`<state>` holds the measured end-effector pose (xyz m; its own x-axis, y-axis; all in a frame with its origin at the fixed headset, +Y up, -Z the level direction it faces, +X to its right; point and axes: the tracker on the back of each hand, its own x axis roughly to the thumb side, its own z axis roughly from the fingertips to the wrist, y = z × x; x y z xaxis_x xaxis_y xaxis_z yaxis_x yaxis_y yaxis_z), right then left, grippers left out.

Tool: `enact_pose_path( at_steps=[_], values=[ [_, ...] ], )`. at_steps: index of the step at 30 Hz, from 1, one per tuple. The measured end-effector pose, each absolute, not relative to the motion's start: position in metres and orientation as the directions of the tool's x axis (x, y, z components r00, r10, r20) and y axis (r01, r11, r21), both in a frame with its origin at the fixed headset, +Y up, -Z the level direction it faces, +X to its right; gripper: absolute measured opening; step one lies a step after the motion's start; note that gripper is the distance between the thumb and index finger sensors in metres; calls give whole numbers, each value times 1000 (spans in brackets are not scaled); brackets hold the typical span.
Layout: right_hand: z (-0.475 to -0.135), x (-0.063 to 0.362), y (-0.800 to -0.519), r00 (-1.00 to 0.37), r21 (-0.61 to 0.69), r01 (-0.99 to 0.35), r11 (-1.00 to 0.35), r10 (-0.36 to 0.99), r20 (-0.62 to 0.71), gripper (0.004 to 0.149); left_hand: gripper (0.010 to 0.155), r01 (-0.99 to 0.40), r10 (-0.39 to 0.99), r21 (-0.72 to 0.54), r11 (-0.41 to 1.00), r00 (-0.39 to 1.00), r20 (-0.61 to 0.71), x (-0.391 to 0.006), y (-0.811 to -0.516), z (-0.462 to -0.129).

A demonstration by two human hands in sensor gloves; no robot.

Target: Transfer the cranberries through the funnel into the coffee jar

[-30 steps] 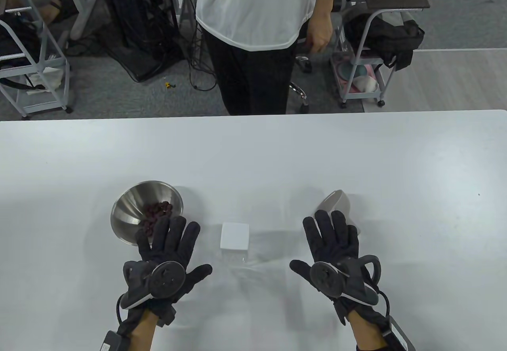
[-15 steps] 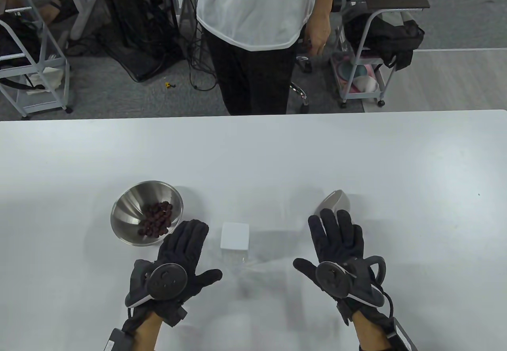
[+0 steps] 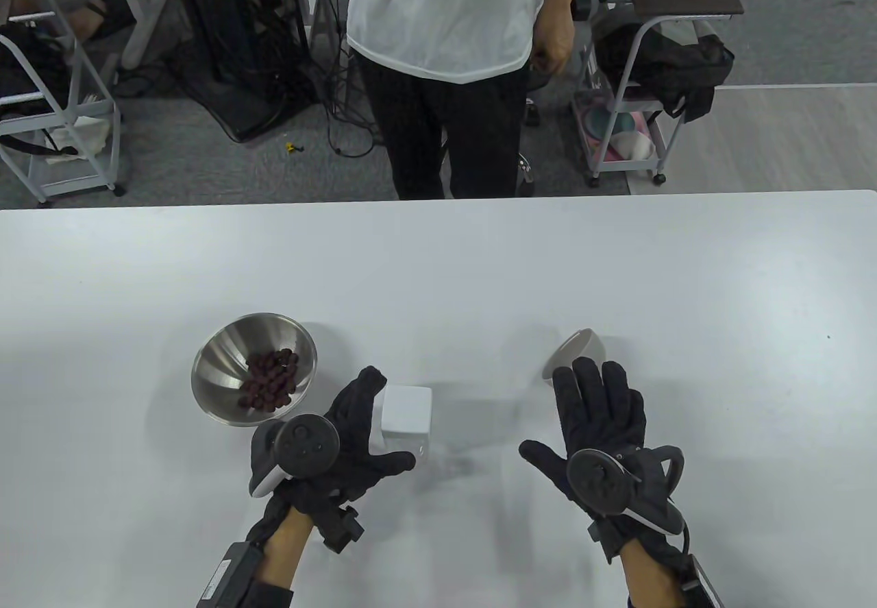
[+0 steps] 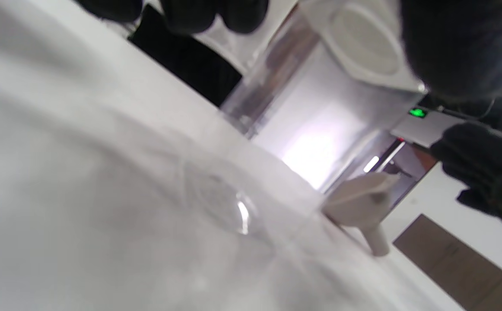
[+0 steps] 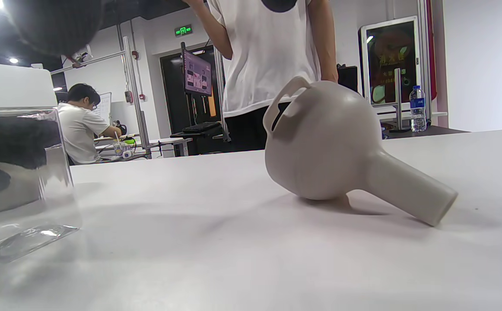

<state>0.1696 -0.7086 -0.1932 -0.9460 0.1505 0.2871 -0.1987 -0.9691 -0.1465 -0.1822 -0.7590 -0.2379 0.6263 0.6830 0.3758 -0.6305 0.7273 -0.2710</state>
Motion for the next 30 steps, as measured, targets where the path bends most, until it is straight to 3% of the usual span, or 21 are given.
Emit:
enact_pose_path(
  at_steps=[11, 19, 25, 30],
  values=[
    [-195, 169, -709, -947, -121, -199, -972, 159, 280, 99, 116, -621, 711, -346, 704, 612, 347, -170, -770, -252],
    [-197, 168, -710, -946, -110, -195, -975, 157, 282, 99, 101, -642, 716, -319, 697, 597, 362, -167, -769, -253],
    [-197, 164, -711, -930, -97, -241, -966, 201, 309, 99, 99, -644, 676, -237, 727, 610, 414, -167, -757, -244],
    [-188, 148, -711, -867, -86, -377, -922, 318, 384, 99, 97, -526, 474, -47, 849, 720, 507, -157, -736, -224]
  ],
)
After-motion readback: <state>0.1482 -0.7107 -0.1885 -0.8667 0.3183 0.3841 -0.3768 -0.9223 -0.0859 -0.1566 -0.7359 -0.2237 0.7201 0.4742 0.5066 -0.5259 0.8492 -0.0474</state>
